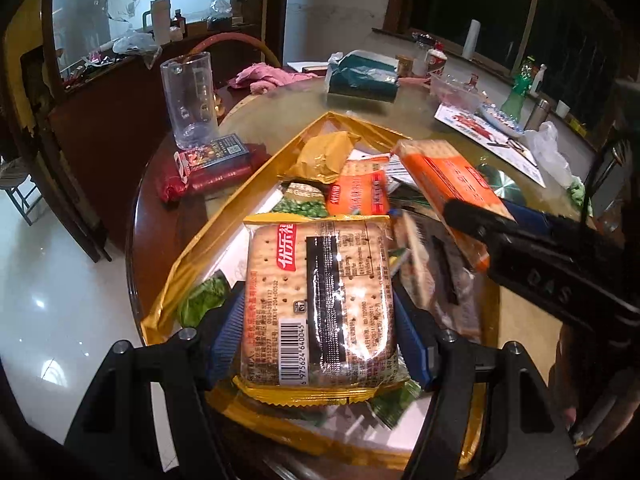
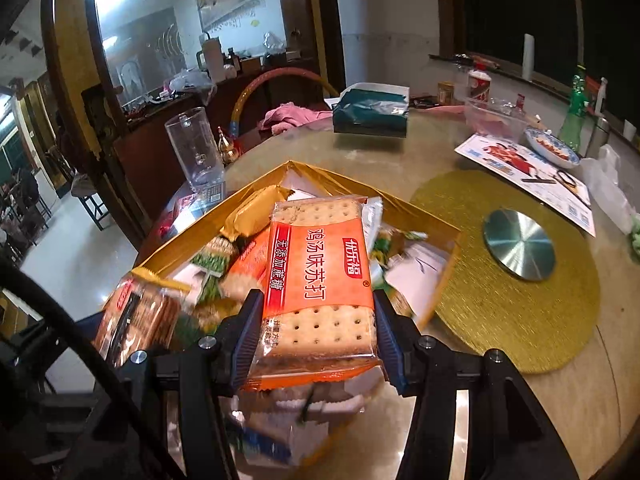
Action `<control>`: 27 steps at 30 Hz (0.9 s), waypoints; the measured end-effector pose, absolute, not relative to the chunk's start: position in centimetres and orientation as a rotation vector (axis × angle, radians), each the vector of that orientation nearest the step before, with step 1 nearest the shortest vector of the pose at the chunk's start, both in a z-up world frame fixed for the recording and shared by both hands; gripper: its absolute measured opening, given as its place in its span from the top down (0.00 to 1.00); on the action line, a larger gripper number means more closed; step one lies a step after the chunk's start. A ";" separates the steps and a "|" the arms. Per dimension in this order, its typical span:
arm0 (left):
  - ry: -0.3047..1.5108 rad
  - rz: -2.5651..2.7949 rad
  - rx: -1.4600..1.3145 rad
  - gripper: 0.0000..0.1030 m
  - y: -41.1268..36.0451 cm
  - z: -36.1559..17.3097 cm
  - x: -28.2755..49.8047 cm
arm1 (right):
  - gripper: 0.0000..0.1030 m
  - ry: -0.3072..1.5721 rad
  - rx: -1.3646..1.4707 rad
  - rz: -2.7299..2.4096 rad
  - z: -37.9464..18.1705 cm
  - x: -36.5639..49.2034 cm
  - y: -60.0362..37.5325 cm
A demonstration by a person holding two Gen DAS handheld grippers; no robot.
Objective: Organize snacks
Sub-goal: 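Carry the clear cracker pack and orange pack over the tray with both grippers, then open both grippers to drop both cracker packs into the tray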
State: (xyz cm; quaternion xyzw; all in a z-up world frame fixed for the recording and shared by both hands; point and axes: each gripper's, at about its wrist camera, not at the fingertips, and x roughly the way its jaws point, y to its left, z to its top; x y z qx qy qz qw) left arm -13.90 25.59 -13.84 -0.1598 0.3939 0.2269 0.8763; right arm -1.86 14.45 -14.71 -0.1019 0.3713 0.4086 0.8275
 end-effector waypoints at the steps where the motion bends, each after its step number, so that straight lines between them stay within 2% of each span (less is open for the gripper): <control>1: 0.827 0.478 -0.331 0.33 25.9 -14.0 -13.8 | 0.48 0.791 -0.221 0.868 -14.9 -1.6 14.9; 10: 0.863 0.499 -0.334 0.32 27.3 -15.4 -12.8 | 0.46 0.825 -0.231 0.863 -16.1 -0.5 16.8; 12: 0.867 0.490 -0.336 0.25 27.3 -15.5 -12.7 | 0.45 0.823 -0.222 0.862 -15.9 -0.3 16.8; 13: 0.863 0.475 -0.333 0.15 27.1 -15.6 -12.6 | 0.42 0.827 -0.218 0.863 -15.8 -0.3 16.8; 14: 0.857 0.449 -0.326 0.11 26.9 -15.8 -12.4 | 0.38 0.831 -0.214 0.864 -15.7 -0.3 16.7; 18: 0.887 0.466 -0.241 0.11 25.7 -16.1 -12.1 | 0.34 0.806 -0.199 0.839 -14.6 -1.4 15.1; 23: 0.752 0.499 -0.277 0.11 24.1 -13.7 -14.6 | 0.33 0.785 -0.182 0.815 -13.3 -3.4 12.4; 27: 0.738 0.581 -0.203 0.11 22.3 -12.4 -15.5 | 0.33 0.793 -0.181 0.791 -12.8 -5.2 9.7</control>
